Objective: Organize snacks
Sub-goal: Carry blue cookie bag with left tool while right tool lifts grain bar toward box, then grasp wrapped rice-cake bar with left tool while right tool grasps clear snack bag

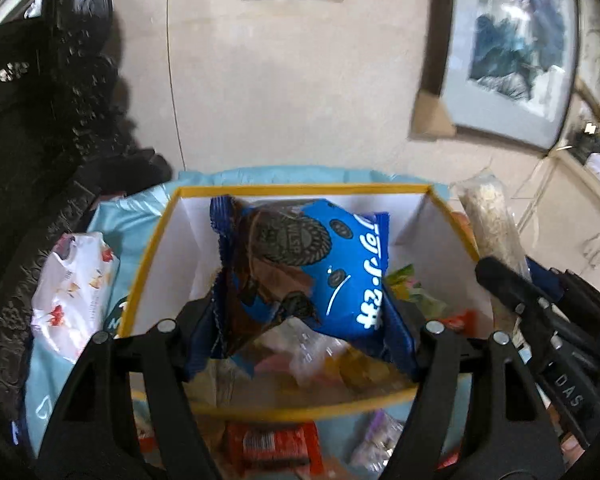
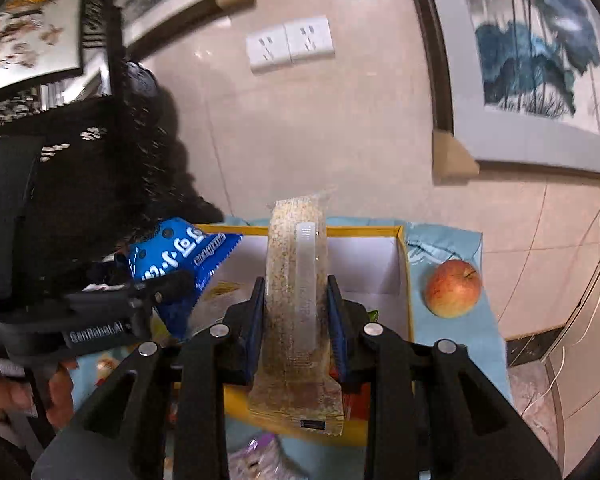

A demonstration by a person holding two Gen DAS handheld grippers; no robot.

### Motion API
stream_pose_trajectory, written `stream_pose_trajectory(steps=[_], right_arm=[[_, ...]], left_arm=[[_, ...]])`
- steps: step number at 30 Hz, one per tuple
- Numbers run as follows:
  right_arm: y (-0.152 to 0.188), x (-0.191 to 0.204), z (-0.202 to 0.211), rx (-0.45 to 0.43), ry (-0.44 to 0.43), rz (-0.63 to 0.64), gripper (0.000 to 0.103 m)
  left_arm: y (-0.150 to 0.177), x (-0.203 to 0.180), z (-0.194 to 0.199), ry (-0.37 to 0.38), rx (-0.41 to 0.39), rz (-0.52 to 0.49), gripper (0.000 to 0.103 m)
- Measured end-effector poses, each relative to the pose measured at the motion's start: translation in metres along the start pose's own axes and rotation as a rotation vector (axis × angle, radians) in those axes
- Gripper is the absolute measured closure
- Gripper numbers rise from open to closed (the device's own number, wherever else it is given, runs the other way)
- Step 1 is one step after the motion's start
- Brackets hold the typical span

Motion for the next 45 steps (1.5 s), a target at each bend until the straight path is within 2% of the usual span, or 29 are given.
stream_pose_trajectory(steps=[1,2,3,6,11,14,18,22,24,28,31,33,38,40,41,43,44,45], right_arm=[[0.005,-0.007,-0.014,0.036,-0.012,-0.037,0.064],[0.008,-0.009,-0.016,0.056,-0.008,-0.065,0.048],[0.011,-0.014,-0.017,0.059,-0.003,-0.100,0.041],[0.010,-0.014,0.001,-0.017,-0.036,-0.118,0.039],[0.021,-0.001,0.032,-0.013,-0.049,-0.079,0.037],[0.028,0.006,0.049,-0.012,-0.060,-0.064,0.028],[0.039,0.014,0.075,-0.037,-0.066,-0.066,0.009],[0.062,0.019,0.093,-0.030,-0.075,-0.094,0.008],[0.074,0.021,0.098,-0.018,-0.088,-0.113,0.006],[0.106,0.024,0.103,0.034,-0.112,-0.146,0.005],[0.127,0.022,0.104,0.065,-0.117,-0.190,0.005],[0.139,0.021,0.103,0.088,-0.123,-0.210,0.005],[0.157,0.021,0.103,0.125,-0.117,-0.220,0.005],[0.159,0.022,0.103,0.130,-0.105,-0.206,0.005],[0.160,0.023,0.102,0.133,-0.098,-0.197,0.005],[0.163,0.023,0.098,0.147,-0.074,-0.176,0.005],[0.164,0.022,0.096,0.154,-0.061,-0.165,0.004],[0.167,0.022,0.094,0.163,-0.045,-0.149,0.002]], left_arm=[[0.001,0.001,-0.008,0.000,0.002,0.013,0.023],[0.003,0.003,-0.012,-0.010,0.006,0.020,0.014],[0.006,0.009,-0.016,-0.046,0.018,0.030,0.008],[0.012,0.016,-0.006,-0.043,-0.002,0.030,0.008],[0.023,0.031,0.024,-0.065,-0.016,0.013,0.007],[0.032,0.038,0.048,-0.076,-0.026,-0.004,0.005],[0.049,0.050,0.079,-0.094,-0.037,-0.015,0.005],[0.079,0.064,0.097,-0.116,-0.018,-0.017,0.004],[0.105,0.073,0.101,-0.126,0.007,-0.019,0.002],[0.157,0.095,0.093,-0.159,0.113,-0.010,0.002],[0.186,0.114,0.082,-0.169,0.176,0.058,0.002],[0.204,0.125,0.073,-0.203,0.214,0.085,0.002],[0.231,0.137,0.050,-0.218,0.272,0.115,0.002],[0.234,0.136,0.043,-0.214,0.267,0.113,0.002],[0.232,0.135,0.040,-0.207,0.256,0.109,0.004],[0.230,0.133,0.034,-0.212,0.219,0.073,0.028],[0.233,0.134,0.029,-0.230,0.230,0.050,0.043],[0.230,0.134,0.030,-0.217,0.212,0.064,0.056]])
Point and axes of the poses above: each gripper's, at about its wrist camera, not at the fingertips, and z roughly against the way its jaws point, x to its left, y to its underside, the point moved 10 cm from there along -z, roughly the way its jaws point, and after that the axes turned 5 degrees about -y, right-handed, at the moved point
